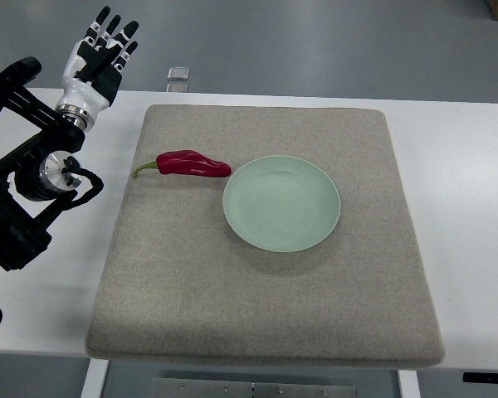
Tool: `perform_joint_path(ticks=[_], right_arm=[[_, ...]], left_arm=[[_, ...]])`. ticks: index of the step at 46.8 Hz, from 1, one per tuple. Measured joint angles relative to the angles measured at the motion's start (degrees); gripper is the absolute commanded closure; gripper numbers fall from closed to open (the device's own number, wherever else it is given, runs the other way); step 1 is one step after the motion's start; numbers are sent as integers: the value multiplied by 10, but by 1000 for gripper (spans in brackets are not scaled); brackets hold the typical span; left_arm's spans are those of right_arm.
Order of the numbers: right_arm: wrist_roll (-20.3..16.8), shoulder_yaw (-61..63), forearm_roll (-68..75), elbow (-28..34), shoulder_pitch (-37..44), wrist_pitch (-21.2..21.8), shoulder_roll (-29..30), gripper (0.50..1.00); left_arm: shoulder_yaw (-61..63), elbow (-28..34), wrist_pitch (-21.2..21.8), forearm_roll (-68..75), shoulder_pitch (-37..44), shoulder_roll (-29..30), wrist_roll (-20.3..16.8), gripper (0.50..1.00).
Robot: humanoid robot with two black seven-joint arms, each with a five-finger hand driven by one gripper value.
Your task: Place red pepper on plate with left hand
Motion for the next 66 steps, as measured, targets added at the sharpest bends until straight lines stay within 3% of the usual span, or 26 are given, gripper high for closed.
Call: perform_joint_path(ticks=[32,41,56,66], right_arm=[[0,0,0,0,0,0,0,572],[0,0,0,0,0,0,0,572],[0,0,0,0,0,0,0,572],[0,0,0,0,0,0,0,572]], left_arm=[[0,24,-2,-3,-6,0,0,504],[6,48,-27,0,-10,0,0,504],[32,59,-33,6,-7,0,0,504],[31,58,-71,0,-9,-1,0,504]])
